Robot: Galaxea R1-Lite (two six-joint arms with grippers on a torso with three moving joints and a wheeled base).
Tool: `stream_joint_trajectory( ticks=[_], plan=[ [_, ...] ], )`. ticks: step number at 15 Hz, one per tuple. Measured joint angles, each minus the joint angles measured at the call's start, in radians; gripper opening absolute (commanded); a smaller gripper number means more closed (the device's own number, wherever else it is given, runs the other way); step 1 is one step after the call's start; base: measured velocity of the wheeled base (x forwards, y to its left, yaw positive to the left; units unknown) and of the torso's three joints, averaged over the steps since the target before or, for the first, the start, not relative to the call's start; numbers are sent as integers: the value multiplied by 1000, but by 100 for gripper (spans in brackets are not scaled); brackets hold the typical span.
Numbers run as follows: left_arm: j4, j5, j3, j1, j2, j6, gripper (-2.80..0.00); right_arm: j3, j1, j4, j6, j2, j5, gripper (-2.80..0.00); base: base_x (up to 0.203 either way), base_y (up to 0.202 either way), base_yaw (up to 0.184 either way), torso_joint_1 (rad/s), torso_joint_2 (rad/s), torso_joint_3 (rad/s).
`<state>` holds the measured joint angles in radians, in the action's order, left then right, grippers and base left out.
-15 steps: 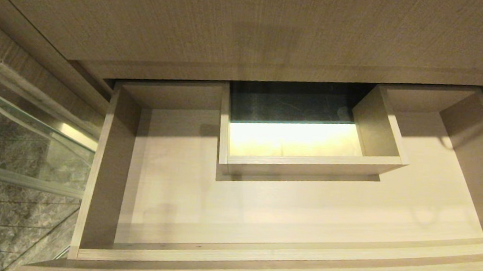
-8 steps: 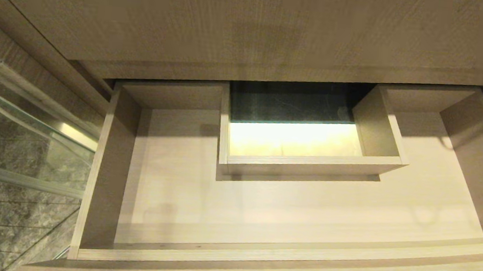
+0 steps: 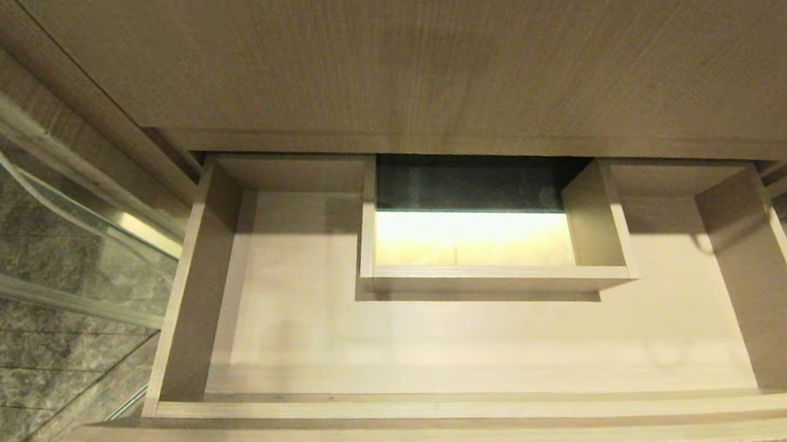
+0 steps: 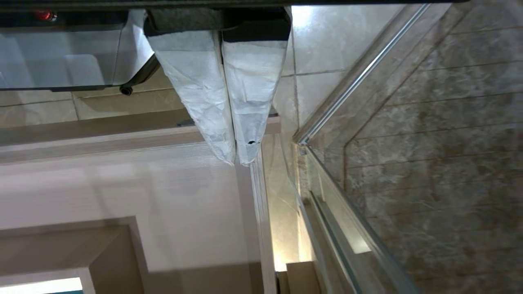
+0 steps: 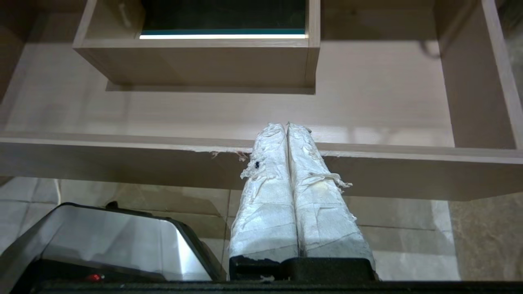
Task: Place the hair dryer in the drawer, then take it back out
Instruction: Pick up the hairdryer
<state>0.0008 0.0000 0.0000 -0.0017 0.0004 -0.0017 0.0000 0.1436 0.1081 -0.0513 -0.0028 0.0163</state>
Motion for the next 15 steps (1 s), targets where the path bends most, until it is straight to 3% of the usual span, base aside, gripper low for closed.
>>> stream_joint_trajectory(
  ticks=[7, 15],
  plan=[
    [1, 0, 0, 0, 0, 0, -280, 0, 0, 0, 0, 0, 0, -280, 0, 0, 0, 154, -470, -216],
    [1, 0, 0, 0, 0, 0, -280, 0, 0, 0, 0, 1, 0, -280, 0, 0, 0, 346, -505, -242]
  ],
)
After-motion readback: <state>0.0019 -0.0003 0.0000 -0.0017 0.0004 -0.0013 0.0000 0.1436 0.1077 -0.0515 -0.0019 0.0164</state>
